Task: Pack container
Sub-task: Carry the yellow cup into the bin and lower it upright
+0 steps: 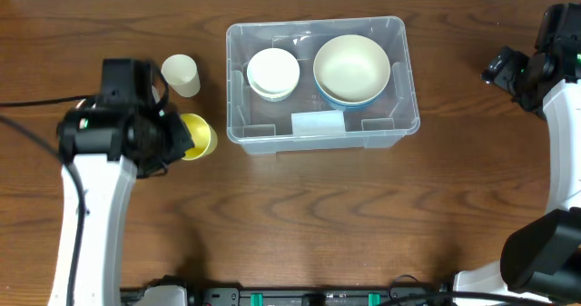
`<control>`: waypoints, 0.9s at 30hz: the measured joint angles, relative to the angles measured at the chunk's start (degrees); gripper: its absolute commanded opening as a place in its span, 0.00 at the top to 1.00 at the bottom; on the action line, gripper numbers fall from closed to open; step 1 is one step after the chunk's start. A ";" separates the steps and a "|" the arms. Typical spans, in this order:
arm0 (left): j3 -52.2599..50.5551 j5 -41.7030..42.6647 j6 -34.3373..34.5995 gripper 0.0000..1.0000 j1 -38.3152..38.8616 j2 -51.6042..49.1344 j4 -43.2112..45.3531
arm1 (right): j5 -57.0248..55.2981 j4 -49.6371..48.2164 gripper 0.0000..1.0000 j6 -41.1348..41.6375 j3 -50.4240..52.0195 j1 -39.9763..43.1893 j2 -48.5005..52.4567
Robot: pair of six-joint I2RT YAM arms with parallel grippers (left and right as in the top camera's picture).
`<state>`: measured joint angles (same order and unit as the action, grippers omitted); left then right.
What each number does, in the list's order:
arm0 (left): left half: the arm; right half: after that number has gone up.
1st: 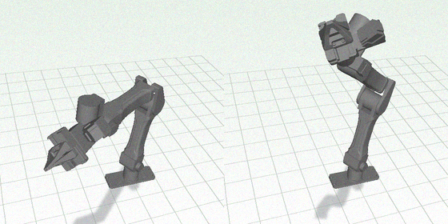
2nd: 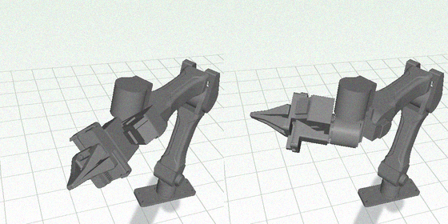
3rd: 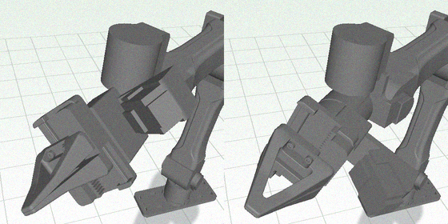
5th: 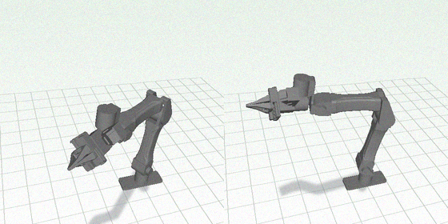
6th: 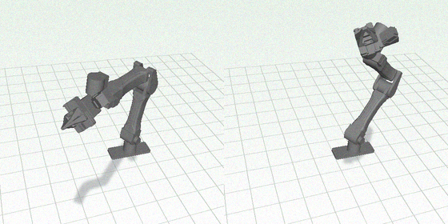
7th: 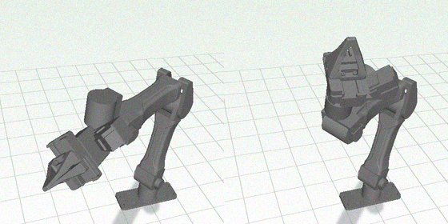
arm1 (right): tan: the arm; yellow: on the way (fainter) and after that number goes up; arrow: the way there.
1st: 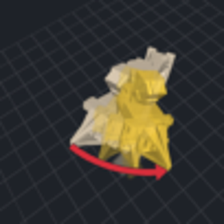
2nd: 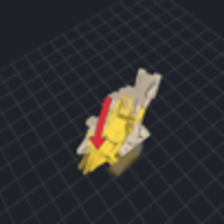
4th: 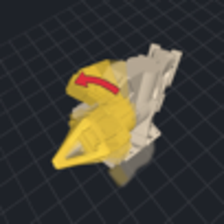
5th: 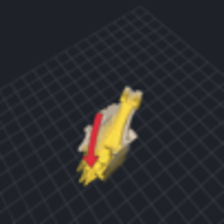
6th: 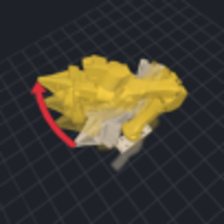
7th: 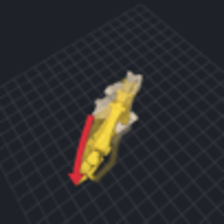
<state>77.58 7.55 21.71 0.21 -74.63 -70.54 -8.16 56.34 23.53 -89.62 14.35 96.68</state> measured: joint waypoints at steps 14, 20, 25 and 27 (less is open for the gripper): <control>27.06 0.66 -1.62 0.94 10.27 -5.51 -9.42 | 0.02 0.00 0.01 0.02 0.00 0.00 0.00; 31.82 0.68 -2.38 0.94 17.18 -14.75 -6.88 | 0.00 0.00 0.01 0.00 0.00 0.00 0.00; 31.85 0.87 -3.30 0.94 22.86 -23.41 -3.04 | 0.02 0.00 0.01 0.02 0.00 0.00 0.00; 31.85 0.87 -3.80 0.94 24.28 -26.45 -2.08 | 0.00 0.00 0.01 0.02 0.00 0.00 0.00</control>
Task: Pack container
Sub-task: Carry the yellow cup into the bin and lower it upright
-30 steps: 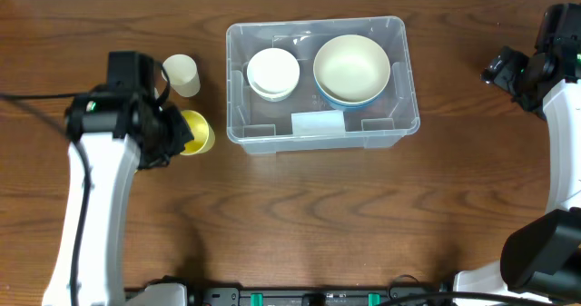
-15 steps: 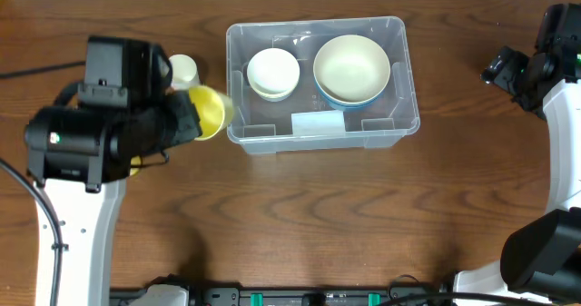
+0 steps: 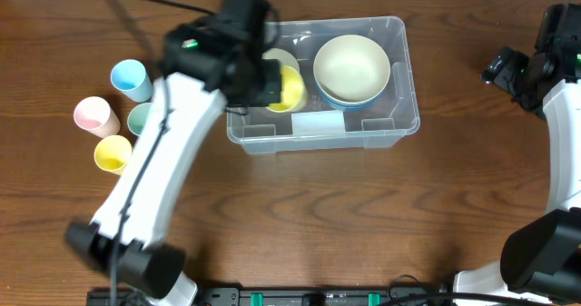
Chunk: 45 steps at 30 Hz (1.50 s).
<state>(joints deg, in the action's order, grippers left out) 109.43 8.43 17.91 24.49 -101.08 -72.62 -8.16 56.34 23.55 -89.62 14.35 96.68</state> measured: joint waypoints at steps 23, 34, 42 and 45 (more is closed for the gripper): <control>0.00 -2.89 -2.32 0.94 9.40 -19.30 6.14 | 0.00 0.00 0.01 -0.02 0.00 0.00 0.00; 0.00 -5.49 -2.36 0.94 9.60 -23.85 7.10 | 0.00 0.00 0.01 0.00 0.00 0.00 0.00; 0.00 -5.86 -3.08 0.55 9.60 -24.63 7.08 | 0.00 0.00 0.01 0.00 0.00 0.00 0.00; 0.00 -5.88 -2.95 0.51 9.60 -24.63 6.99 | 0.00 0.00 0.01 0.00 0.00 0.00 0.00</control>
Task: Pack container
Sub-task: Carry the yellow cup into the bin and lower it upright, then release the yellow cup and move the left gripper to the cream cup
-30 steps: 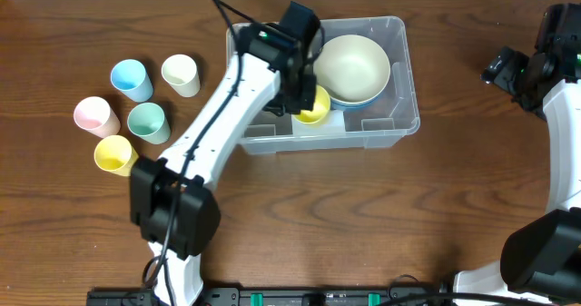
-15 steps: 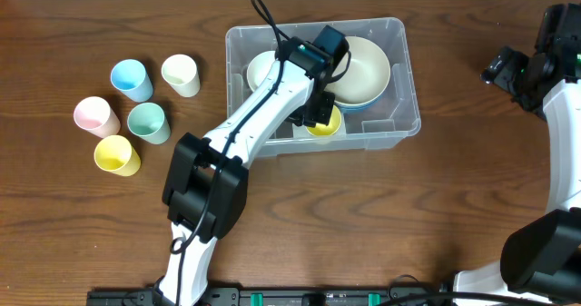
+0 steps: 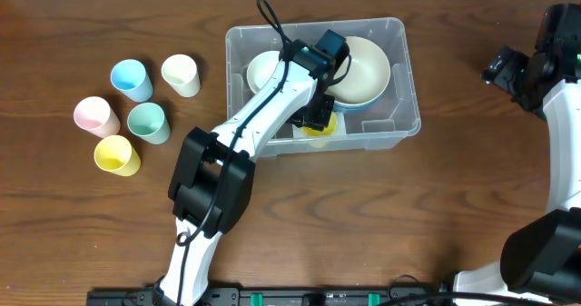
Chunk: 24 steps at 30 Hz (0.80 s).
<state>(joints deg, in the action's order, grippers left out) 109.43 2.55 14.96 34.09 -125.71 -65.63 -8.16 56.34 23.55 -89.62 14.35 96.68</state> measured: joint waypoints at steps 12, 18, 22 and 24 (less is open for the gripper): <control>5.44 0.02 0.00 0.47 -1.49 0.63 -8.31 | 0.02 0.00 0.01 0.00 0.00 0.00 0.00; 9.60 0.02 0.00 0.47 -2.93 7.91 -10.05 | 0.00 0.00 0.01 0.00 0.00 0.00 0.00; 10.49 0.04 -0.07 0.41 -4.31 15.58 -10.86 | 0.00 0.00 0.01 0.00 0.00 0.00 0.00; 10.84 0.02 0.02 0.40 -5.95 18.38 -11.34 | 0.02 -0.02 0.01 0.00 0.00 0.00 0.00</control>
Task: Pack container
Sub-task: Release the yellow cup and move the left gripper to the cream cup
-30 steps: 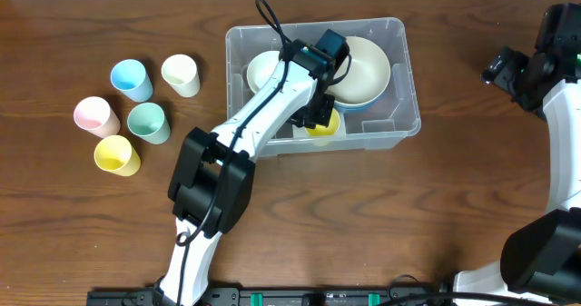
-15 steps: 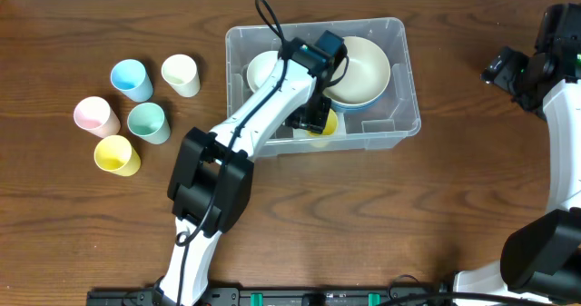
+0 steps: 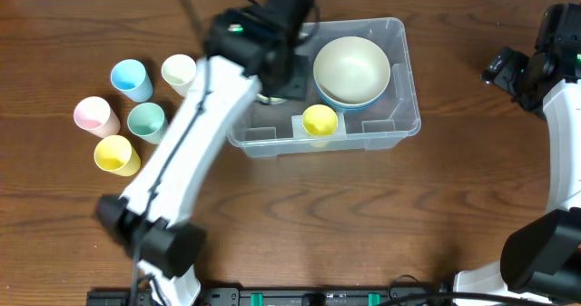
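Observation:
A clear plastic container (image 3: pixel 399 115) stands at the middle of the table. Inside it, a yellow cup (image 3: pixel 320 122) stands upright at the front, and a cream bowl (image 3: pixel 352 65) nested in a blue one fills the right half. My left gripper (image 3: pixel 287 77) hovers over the container's left half, apart from the yellow cup and holding nothing. Its arm hides what lies beneath. On the table to the left stand blue (image 3: pixel 130 77), cream (image 3: pixel 179 72), pink (image 3: pixel 93 115), teal (image 3: pixel 147 122) and yellow (image 3: pixel 115 153) cups. My right gripper (image 3: pixel 499 68) waits at the far right edge.
The left arm (image 3: pixel 182 170) stretches diagonally from the front left up to the container, passing just right of the cup cluster. The right arm (image 3: pixel 558 133) runs along the table's right edge.
My left gripper has let go of the yellow cup and moved back and left from the container's front middle. The cup stays upright in the container. The right arm has not moved.
My left gripper was down at a yellow cup on the table just left of the container. Then it held that cup over the container's left half. Then it had it low at the container's front middle. Now the cup stands there alone.

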`<control>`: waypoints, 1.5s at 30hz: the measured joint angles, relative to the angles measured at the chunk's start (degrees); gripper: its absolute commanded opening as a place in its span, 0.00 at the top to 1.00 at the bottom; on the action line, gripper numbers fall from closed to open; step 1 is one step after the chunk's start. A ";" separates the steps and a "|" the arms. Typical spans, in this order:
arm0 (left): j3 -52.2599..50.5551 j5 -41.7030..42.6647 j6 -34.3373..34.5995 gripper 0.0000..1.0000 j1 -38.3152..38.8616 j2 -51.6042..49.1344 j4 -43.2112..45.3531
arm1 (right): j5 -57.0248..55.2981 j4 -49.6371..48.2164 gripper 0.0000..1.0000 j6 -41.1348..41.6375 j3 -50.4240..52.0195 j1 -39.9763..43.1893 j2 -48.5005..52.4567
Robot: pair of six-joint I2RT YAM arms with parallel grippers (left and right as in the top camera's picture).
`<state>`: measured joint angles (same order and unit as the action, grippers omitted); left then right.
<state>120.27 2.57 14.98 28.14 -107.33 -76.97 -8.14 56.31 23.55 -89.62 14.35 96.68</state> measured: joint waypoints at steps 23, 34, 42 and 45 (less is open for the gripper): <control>-0.37 -2.64 -3.13 0.43 -26.43 -9.14 2.80 | -0.02 0.00 0.01 0.00 0.00 0.00 0.00; -0.68 -2.62 -11.15 0.46 -26.43 -19.71 6.88 | -0.02 0.02 0.01 0.00 0.00 0.00 0.00; -0.72 -2.64 -13.77 0.46 -26.43 -23.71 10.51 | -0.02 0.02 0.01 0.00 0.00 0.00 0.00; -0.72 -2.64 -14.80 0.47 -26.43 -24.76 11.91 | 0.00 0.02 0.01 0.00 0.00 0.00 0.00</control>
<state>119.55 -0.08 0.19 1.72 -132.09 -65.06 -8.14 56.34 23.55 -89.62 14.35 96.68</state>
